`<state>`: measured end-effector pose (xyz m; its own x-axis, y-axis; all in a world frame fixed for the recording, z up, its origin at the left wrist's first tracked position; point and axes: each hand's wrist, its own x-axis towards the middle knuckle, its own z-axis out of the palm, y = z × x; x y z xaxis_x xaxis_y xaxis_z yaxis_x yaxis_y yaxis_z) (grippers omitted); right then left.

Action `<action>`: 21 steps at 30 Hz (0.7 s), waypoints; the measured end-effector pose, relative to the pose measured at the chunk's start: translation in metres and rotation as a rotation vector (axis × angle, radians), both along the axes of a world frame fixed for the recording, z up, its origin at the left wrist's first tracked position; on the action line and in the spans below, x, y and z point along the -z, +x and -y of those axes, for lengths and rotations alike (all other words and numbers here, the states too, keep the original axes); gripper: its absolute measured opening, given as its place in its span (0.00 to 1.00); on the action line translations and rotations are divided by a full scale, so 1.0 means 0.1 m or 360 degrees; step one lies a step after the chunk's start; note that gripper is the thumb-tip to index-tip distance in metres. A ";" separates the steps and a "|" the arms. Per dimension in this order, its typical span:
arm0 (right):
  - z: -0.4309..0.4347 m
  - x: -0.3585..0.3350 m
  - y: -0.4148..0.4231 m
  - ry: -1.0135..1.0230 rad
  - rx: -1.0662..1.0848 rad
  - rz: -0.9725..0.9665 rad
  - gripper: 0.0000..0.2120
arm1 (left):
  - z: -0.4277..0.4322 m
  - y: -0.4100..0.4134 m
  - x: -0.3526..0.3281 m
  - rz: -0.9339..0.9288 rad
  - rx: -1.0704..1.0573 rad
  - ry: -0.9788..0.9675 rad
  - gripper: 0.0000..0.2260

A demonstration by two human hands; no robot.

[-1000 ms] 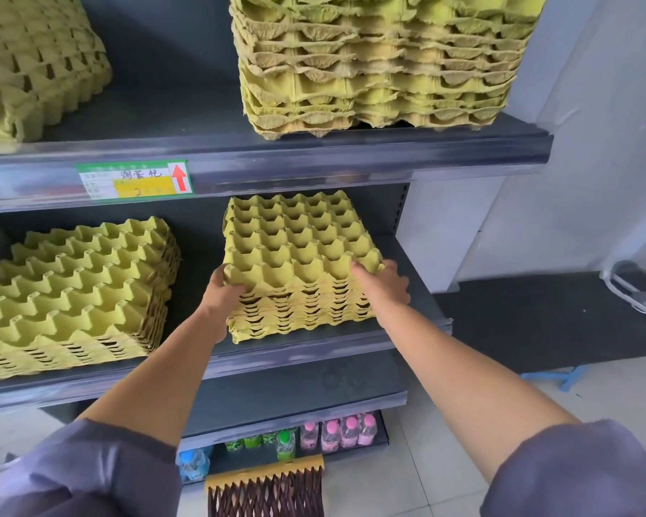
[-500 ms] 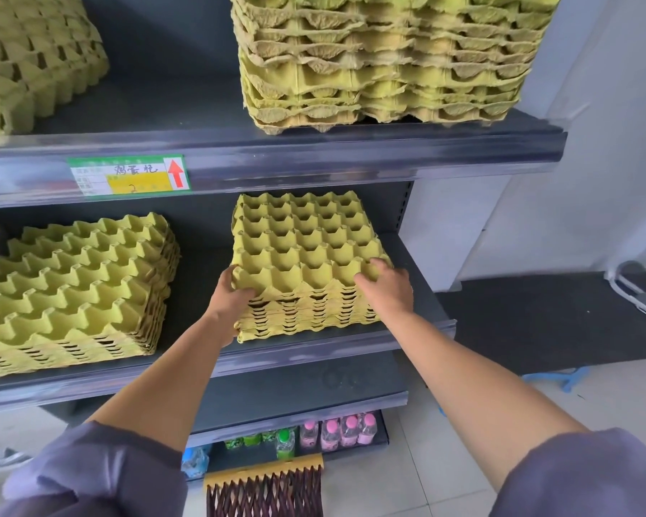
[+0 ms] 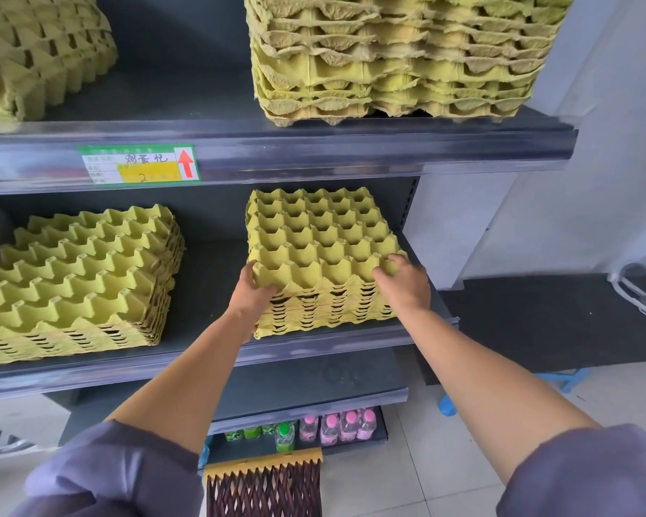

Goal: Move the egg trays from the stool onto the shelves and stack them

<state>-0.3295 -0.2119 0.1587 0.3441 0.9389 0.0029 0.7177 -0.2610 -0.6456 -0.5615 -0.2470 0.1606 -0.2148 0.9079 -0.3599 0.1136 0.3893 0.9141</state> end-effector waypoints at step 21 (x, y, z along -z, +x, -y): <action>0.38 -0.56 -0.07 0.0165 -0.0774 0.1184 0.21 | 0.26 -0.05 -0.55 -0.1947 0.0422 0.0435 0.18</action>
